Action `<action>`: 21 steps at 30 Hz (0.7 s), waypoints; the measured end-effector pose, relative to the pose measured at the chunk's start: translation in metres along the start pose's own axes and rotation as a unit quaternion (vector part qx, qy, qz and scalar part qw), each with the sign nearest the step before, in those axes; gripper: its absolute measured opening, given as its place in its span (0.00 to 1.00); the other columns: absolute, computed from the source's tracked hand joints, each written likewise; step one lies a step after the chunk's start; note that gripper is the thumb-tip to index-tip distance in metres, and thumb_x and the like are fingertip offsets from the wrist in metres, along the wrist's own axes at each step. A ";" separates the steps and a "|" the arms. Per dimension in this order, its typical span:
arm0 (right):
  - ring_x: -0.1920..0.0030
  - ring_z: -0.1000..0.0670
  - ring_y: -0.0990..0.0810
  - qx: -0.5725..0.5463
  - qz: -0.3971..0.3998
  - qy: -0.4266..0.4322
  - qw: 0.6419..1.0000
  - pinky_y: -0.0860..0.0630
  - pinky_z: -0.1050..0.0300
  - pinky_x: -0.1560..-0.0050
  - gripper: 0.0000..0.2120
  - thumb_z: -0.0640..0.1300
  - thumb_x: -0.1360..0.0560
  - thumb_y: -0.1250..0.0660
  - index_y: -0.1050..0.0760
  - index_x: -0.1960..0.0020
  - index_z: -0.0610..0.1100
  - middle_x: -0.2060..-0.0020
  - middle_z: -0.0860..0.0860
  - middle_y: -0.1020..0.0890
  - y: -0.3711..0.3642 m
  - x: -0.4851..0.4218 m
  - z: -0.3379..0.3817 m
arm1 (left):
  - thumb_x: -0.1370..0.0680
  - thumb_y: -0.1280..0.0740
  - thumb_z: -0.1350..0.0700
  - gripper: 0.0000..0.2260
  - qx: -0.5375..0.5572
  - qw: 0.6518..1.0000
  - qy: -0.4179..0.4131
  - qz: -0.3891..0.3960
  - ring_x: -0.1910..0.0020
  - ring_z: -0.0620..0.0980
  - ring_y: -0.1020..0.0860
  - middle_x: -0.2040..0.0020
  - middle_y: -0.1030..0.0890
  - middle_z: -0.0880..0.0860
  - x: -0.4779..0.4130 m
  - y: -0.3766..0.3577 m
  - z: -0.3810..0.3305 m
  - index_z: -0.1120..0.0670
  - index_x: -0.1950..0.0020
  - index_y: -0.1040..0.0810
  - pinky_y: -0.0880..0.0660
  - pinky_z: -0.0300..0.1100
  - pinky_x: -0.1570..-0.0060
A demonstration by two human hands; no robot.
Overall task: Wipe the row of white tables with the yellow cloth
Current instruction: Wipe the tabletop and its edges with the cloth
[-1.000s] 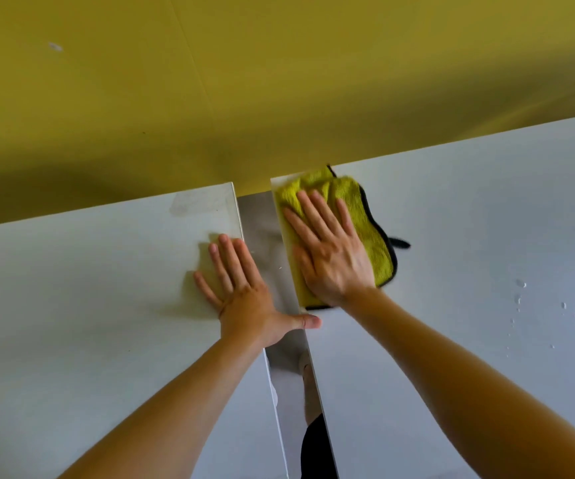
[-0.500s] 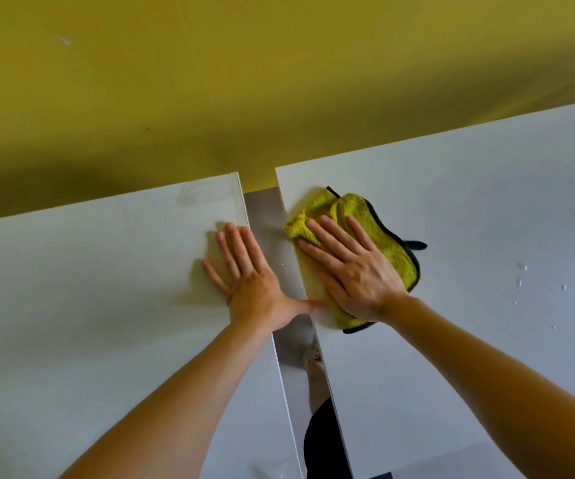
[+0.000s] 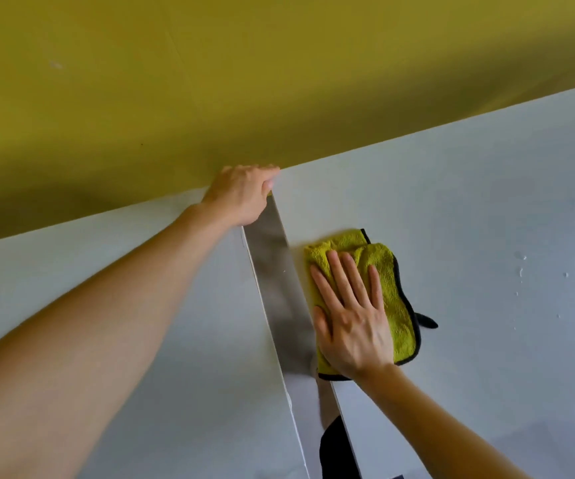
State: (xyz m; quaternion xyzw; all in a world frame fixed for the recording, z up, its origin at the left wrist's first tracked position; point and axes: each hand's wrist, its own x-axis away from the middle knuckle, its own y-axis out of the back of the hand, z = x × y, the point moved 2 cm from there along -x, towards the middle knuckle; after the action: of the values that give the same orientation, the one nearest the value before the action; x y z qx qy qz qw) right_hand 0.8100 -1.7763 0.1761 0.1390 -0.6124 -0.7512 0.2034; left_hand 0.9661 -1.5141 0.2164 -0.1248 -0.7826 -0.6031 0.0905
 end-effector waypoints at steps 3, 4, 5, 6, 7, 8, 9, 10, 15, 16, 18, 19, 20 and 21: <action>0.11 0.43 0.54 0.005 -0.012 -0.006 1.000 0.52 0.31 0.15 0.33 0.57 0.13 0.43 0.45 0.11 0.51 0.11 0.48 0.49 -0.005 -0.065 0.013 | 0.13 0.41 0.60 0.24 -0.041 0.999 -0.030 0.013 0.20 0.56 0.28 0.17 0.29 0.53 -0.001 -0.001 -0.004 0.53 0.16 0.31 0.29 0.55 0.26; 0.11 0.43 0.55 0.005 -0.013 -0.015 1.000 0.53 0.31 0.15 0.33 0.57 0.13 0.45 0.47 0.11 0.51 0.11 0.47 0.49 -0.005 -0.092 0.021 | 0.12 0.40 0.59 0.25 -0.051 0.998 -0.032 0.014 0.18 0.55 0.30 0.14 0.33 0.52 -0.001 0.000 -0.005 0.53 0.14 0.35 0.31 0.54 0.24; 0.11 0.43 0.55 0.004 -0.014 -0.026 1.000 0.53 0.32 0.15 0.33 0.57 0.13 0.46 0.48 0.11 0.51 0.11 0.47 0.50 -0.006 -0.110 0.027 | 0.12 0.39 0.56 0.26 -0.062 0.997 -0.030 0.016 0.18 0.54 0.30 0.13 0.36 0.52 -0.001 0.000 -0.004 0.53 0.13 0.37 0.32 0.54 0.24; 0.11 0.43 0.56 -0.001 -0.015 -0.033 0.999 0.53 0.32 0.15 0.32 0.57 0.13 0.47 0.48 0.11 0.51 0.11 0.47 0.50 -0.006 -0.116 0.029 | 0.12 0.38 0.53 0.27 -0.076 0.997 -0.027 0.021 0.18 0.55 0.30 0.13 0.38 0.51 -0.001 -0.001 -0.004 0.53 0.12 0.38 0.32 0.54 0.24; 0.11 0.43 0.56 -0.006 -0.019 -0.031 0.999 0.53 0.33 0.15 0.32 0.57 0.12 0.47 0.48 0.11 0.51 0.11 0.47 0.50 -0.006 -0.109 0.029 | 0.12 0.36 0.49 0.29 -0.090 0.995 -0.025 0.027 0.18 0.55 0.30 0.12 0.39 0.51 0.000 -0.003 -0.005 0.53 0.12 0.40 0.31 0.54 0.25; 0.11 0.44 0.57 -0.013 -0.022 -0.031 0.999 0.53 0.33 0.14 0.32 0.57 0.12 0.47 0.48 0.11 0.51 0.11 0.48 0.51 -0.005 -0.086 0.027 | 0.12 0.35 0.46 0.31 -0.099 0.994 -0.022 0.030 0.18 0.56 0.30 0.12 0.39 0.51 0.001 -0.005 -0.005 0.53 0.12 0.41 0.31 0.55 0.25; 0.11 0.44 0.56 -0.018 -0.023 -0.035 0.999 0.52 0.32 0.14 0.31 0.57 0.12 0.45 0.47 0.11 0.51 0.11 0.48 0.51 -0.004 -0.052 0.025 | 0.13 0.35 0.43 0.33 -0.101 0.994 -0.020 0.030 0.18 0.56 0.30 0.12 0.40 0.52 0.003 -0.007 -0.006 0.53 0.12 0.42 0.30 0.56 0.25; 0.11 0.44 0.55 -0.019 -0.023 -0.039 0.999 0.50 0.31 0.15 0.32 0.56 0.12 0.43 0.46 0.11 0.51 0.11 0.48 0.50 -0.002 -0.013 0.023 | 0.14 0.35 0.41 0.35 -0.095 0.995 -0.019 0.030 0.18 0.57 0.31 0.12 0.40 0.51 0.005 -0.008 -0.007 0.53 0.12 0.42 0.30 0.56 0.25; 0.12 0.41 0.54 -0.020 -0.008 -0.078 0.997 0.50 0.28 0.16 0.33 0.56 0.13 0.40 0.43 0.12 0.50 0.12 0.46 0.48 -0.009 0.009 0.028 | 0.13 0.35 0.42 0.36 -0.084 0.996 0.003 0.035 0.17 0.59 0.32 0.11 0.45 0.51 0.008 -0.012 -0.009 0.53 0.11 0.46 0.31 0.59 0.23; 0.12 0.41 0.53 -0.024 -0.022 -0.079 0.996 0.51 0.29 0.16 0.32 0.56 0.13 0.41 0.43 0.12 0.50 0.12 0.45 0.47 -0.009 -0.024 0.034 | 0.13 0.35 0.42 0.36 -0.091 0.995 0.002 0.035 0.17 0.59 0.32 0.11 0.45 0.52 0.006 -0.013 -0.010 0.53 0.11 0.47 0.32 0.58 0.23; 0.12 0.40 0.53 -0.031 -0.027 -0.077 0.996 0.53 0.29 0.16 0.32 0.56 0.13 0.44 0.45 0.11 0.49 0.12 0.44 0.47 -0.010 -0.080 0.045 | 0.13 0.36 0.44 0.35 -0.114 0.993 0.002 0.029 0.17 0.56 0.34 0.10 0.45 0.52 0.004 -0.016 -0.009 0.54 0.11 0.48 0.35 0.55 0.23; 0.12 0.40 0.53 -0.030 -0.028 -0.077 0.996 0.53 0.30 0.16 0.32 0.56 0.13 0.45 0.45 0.11 0.49 0.12 0.44 0.47 -0.010 -0.092 0.045 | 0.13 0.36 0.44 0.35 -0.123 0.992 0.005 0.028 0.16 0.55 0.34 0.10 0.46 0.52 0.003 -0.017 -0.009 0.53 0.11 0.48 0.36 0.54 0.23; 0.12 0.40 0.54 -0.030 -0.028 -0.071 0.997 0.52 0.30 0.16 0.32 0.56 0.12 0.46 0.46 0.11 0.49 0.12 0.45 0.48 -0.011 -0.089 0.042 | 0.13 0.36 0.44 0.35 -0.129 0.991 0.008 0.031 0.16 0.55 0.35 0.10 0.47 0.51 0.002 -0.018 -0.009 0.53 0.10 0.49 0.36 0.55 0.22; 0.12 0.41 0.55 -0.028 -0.026 -0.057 0.998 0.52 0.31 0.15 0.32 0.56 0.12 0.46 0.47 0.11 0.50 0.11 0.46 0.49 -0.012 -0.071 0.038 | 0.12 0.37 0.44 0.35 -0.132 0.991 0.013 0.032 0.15 0.56 0.37 0.10 0.48 0.51 0.003 -0.019 -0.011 0.53 0.10 0.50 0.37 0.56 0.21</action>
State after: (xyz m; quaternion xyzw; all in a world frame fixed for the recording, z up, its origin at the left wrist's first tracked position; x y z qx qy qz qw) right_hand 0.8536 -1.7078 0.1700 0.1058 -0.5977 -0.7800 0.1519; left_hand 0.9576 -1.5290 0.2022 -0.1526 -0.6909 -0.6992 0.1024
